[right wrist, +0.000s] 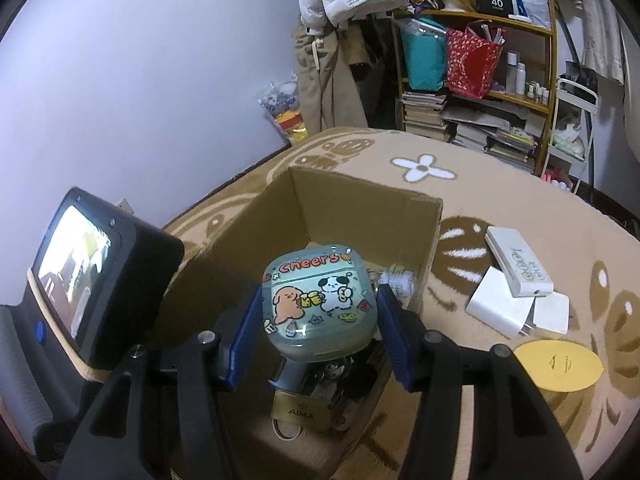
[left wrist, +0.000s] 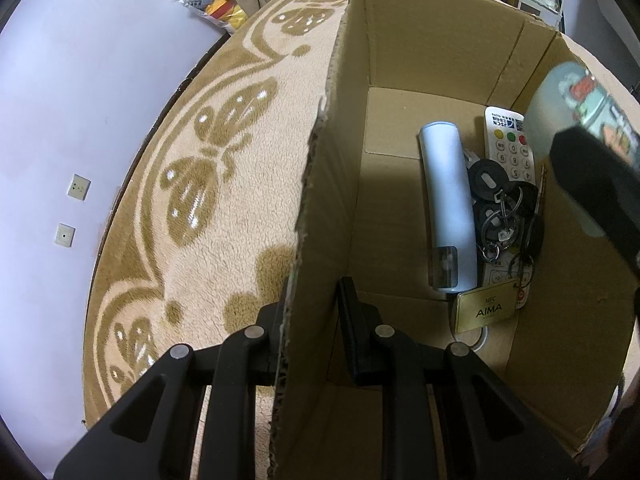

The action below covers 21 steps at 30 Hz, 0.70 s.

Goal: Organize rigid objects
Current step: 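Lower the green tin onto the keys and open the right gripper, then move the right gripper back toward the yellow oval lid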

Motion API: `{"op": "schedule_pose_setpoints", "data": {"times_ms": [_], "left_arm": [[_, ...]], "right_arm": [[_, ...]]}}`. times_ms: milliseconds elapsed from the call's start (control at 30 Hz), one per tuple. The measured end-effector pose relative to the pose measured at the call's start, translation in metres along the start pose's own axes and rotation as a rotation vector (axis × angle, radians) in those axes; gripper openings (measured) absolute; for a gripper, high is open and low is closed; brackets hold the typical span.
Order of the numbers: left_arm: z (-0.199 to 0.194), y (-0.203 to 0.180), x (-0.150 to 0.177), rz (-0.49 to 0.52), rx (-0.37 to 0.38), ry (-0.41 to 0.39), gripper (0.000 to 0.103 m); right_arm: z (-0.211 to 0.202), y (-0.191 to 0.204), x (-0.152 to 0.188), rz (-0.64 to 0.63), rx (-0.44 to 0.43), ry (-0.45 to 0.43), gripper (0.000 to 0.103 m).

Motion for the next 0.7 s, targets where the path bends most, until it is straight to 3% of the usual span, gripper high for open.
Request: {"op": "schedule_pose_setpoints", "data": {"times_ms": [67,233,300,700], "left_arm": [[0.000,0.000,0.000,-0.001,0.002,0.000,0.020],[0.000,0.001,0.000,-0.004,0.004,0.000,0.020],[0.001,0.000,0.001,-0.003,0.006,0.000,0.020],[0.001,-0.001,0.000,0.000,0.003,0.001,0.020]], "right_arm": [[-0.004,0.000,-0.003,-0.003,-0.003,-0.017,0.061],[-0.018,-0.013,-0.016,0.031,0.019,-0.072,0.088],[-0.021,-0.026,-0.022,0.069,0.047,-0.081,0.092],[-0.030,-0.132,-0.036,0.261,0.266,-0.060,0.093]]}}
Point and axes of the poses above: each gripper's, at about its wrist camera, not at the fingertips, and z roughly the way its jaws point, y to its left, x to its underside, the point moved 4 cm from there along z, roughly the way its jaws point, and after that the axes turned 12 degrees about z, right-handed, at the moved point
